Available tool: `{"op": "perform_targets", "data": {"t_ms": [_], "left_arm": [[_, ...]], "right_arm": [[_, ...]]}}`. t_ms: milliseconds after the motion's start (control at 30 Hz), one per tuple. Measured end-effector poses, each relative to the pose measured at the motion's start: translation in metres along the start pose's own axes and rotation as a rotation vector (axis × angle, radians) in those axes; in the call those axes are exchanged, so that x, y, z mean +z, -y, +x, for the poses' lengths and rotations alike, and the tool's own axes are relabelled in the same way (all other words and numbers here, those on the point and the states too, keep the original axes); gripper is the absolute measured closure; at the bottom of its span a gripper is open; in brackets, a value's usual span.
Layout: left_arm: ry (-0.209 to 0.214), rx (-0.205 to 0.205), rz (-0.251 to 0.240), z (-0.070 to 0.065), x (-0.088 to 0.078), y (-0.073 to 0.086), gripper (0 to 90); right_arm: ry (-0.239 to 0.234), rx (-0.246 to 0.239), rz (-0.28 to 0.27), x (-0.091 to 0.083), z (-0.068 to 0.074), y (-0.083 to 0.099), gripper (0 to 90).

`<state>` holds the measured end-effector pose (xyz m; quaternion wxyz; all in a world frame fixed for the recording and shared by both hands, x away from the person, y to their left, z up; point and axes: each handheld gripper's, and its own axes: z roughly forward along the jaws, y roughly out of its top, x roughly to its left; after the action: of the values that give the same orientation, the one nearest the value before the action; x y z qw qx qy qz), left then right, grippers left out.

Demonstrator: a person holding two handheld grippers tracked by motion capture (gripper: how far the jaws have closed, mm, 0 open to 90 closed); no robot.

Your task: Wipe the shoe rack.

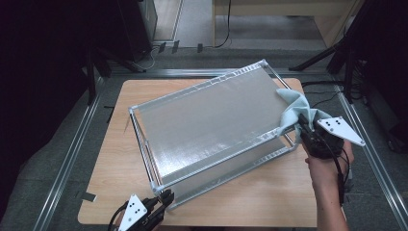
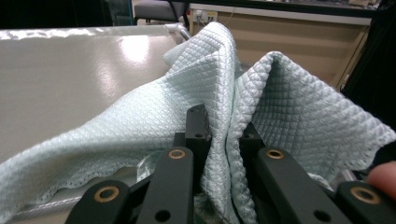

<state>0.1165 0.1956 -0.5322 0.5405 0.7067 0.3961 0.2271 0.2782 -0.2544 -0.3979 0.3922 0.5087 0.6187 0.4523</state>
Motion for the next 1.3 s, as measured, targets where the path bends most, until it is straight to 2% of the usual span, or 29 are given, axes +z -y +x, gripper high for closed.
{"op": "perform_targets", "data": {"t_ms": [67,133,267,500,667,767,867,933,1033,1133,1200,1300], "left_arm": [[-0.001,0.002,0.001,0.0,0.0,0.0,79.3],[-0.003,0.003,0.0,0.0,0.0,0.0,79.4],[-0.021,0.032,0.003,-0.003,-0.001,0.0,80.1],[-0.019,0.027,0.004,-0.004,0.0,0.0,80.1],[-0.017,0.028,0.006,-0.004,0.0,0.0,80.1],[-0.018,0.029,0.005,-0.003,0.0,0.0,80.1],[-0.017,0.031,0.005,-0.003,0.0,0.001,80.0],[-0.017,0.033,0.006,-0.003,0.0,0.001,80.0],[-0.017,0.034,0.007,-0.003,0.0,0.001,80.1],[-0.015,0.035,0.011,-0.003,0.0,0.0,80.1],[-0.015,0.037,0.011,-0.003,0.0,0.0,80.1],[-0.014,0.041,0.009,-0.003,0.0,0.001,80.2]], "right_arm": [[-0.002,0.0,-0.009,-0.003,0.004,0.002,81.8],[-0.04,0.007,-0.027,-0.008,0.013,0.006,81.8],[-0.124,-0.017,-0.045,-0.023,0.043,0.013,82.0],[-0.332,-0.076,-0.057,-0.045,0.119,0.023,82.4],[-0.501,-0.161,-0.048,-0.063,0.182,0.026,82.5],[-0.575,-0.173,-0.054,-0.072,0.21,0.029,82.4],[-0.621,-0.181,-0.062,-0.08,0.225,0.031,82.5],[-0.627,-0.212,-0.07,-0.084,0.227,0.031,82.6],[-0.632,-0.226,-0.071,-0.086,0.219,0.032,82.7],[-0.573,-0.234,-0.059,-0.085,0.196,0.035,82.7],[-0.525,-0.217,-0.05,-0.082,0.175,0.038,82.8],[-0.426,-0.184,-0.03,-0.076,0.141,0.041,82.8]]}}
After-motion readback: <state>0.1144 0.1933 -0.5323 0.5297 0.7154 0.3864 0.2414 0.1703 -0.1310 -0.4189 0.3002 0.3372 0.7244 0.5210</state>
